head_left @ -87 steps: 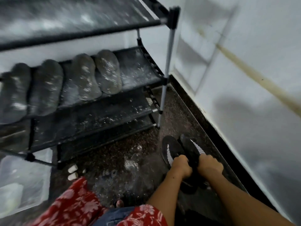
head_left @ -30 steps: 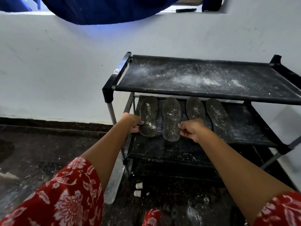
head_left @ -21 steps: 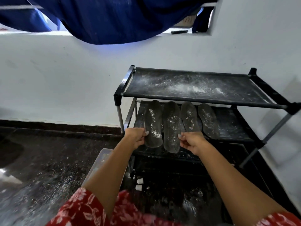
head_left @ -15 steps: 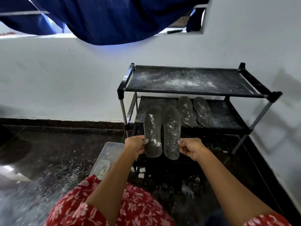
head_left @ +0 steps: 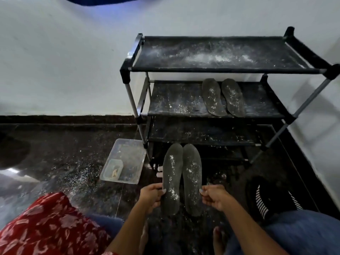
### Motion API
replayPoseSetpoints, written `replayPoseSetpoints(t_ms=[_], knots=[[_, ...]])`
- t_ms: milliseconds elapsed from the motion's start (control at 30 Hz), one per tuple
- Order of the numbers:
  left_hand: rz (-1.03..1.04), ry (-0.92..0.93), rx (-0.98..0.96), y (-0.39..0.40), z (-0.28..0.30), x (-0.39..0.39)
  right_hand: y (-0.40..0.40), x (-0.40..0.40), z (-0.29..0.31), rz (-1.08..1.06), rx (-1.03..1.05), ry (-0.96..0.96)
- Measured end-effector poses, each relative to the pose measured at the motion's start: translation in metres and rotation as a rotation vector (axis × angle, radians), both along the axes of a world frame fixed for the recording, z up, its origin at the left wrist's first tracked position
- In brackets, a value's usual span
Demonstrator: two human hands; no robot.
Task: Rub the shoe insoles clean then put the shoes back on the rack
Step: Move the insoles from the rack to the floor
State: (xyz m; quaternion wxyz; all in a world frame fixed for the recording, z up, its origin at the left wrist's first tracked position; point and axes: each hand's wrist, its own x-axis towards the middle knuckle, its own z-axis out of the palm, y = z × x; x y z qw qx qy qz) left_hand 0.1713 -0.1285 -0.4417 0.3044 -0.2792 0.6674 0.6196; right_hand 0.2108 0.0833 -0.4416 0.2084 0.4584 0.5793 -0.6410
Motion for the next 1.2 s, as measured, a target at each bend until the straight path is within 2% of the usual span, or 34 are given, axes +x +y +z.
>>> replayPoseSetpoints(t_ms=[233,533,800,1200], knots=[[0.058,-0.089,-0.146,-0.014,-0.074,0.007,-0.014,0.003,-0.084,-0.038,-0.060,-0.178],[0.110,-0.204,-0.181,-0.017,-0.154,0.015,-0.028,0.029,-0.167,-0.078,-0.073,-0.363],[0.119,-0.238,-0.210,-0.021,-0.194,0.015,-0.043,0.024,-0.198,-0.041,-0.068,-0.398],[0.111,-0.310,-0.224,-0.027,-0.214,0.026,-0.044,0.022,-0.217,0.011,-0.002,-0.416]])
